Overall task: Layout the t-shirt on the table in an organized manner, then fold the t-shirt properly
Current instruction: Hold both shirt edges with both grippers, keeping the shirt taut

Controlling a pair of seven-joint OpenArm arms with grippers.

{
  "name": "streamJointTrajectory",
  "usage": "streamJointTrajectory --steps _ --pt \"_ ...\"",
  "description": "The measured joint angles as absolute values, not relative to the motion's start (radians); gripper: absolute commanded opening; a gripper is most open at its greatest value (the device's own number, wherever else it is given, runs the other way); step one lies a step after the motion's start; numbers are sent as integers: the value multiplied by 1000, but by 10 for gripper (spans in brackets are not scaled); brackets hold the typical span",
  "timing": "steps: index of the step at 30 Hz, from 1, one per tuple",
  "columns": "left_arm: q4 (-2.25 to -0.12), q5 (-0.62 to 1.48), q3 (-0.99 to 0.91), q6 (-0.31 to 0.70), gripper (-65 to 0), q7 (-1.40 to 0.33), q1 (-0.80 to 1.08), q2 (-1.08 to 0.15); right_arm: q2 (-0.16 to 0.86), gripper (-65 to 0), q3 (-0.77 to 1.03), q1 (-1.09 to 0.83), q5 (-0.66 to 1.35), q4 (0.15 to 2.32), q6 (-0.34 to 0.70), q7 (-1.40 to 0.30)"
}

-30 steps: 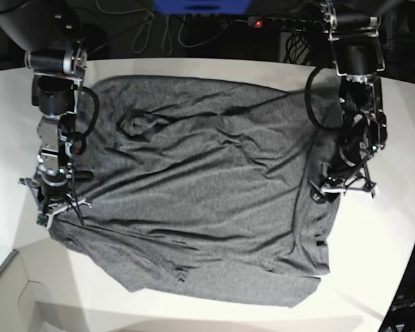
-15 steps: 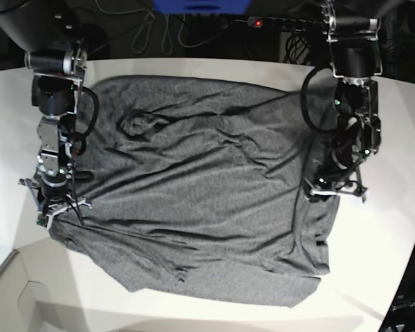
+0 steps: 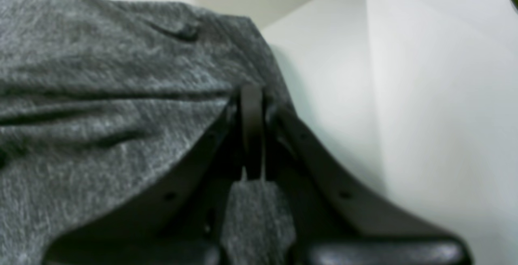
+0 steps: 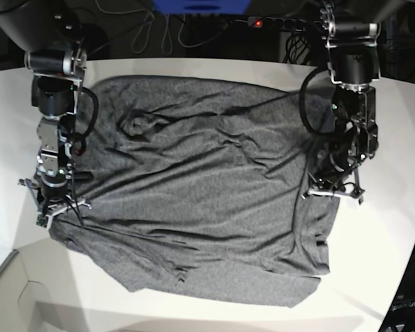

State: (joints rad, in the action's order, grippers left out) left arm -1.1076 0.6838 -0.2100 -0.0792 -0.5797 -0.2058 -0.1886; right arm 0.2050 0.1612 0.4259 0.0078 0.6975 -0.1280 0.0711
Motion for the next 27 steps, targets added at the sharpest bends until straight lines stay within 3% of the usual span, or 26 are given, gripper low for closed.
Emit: streamJointTrajectory --steps 13,16,21,27 --pt "-1158 684 -215 -79 -646 -580 -203 -194 219 -650 163 426 8 698 -128 71" --pt "-1164 684 -215 -80 -580 -585 -202 -194 219 -650 163 426 8 698 -128 71" --pt "-1164 680 -215 -83 -403 -587 -200 -194 219 -650 163 426 8 698 -128 71" --pt "-1154 680 -215 -83 -389 -587 -200 -194 219 -650 163 426 8 698 -128 71"
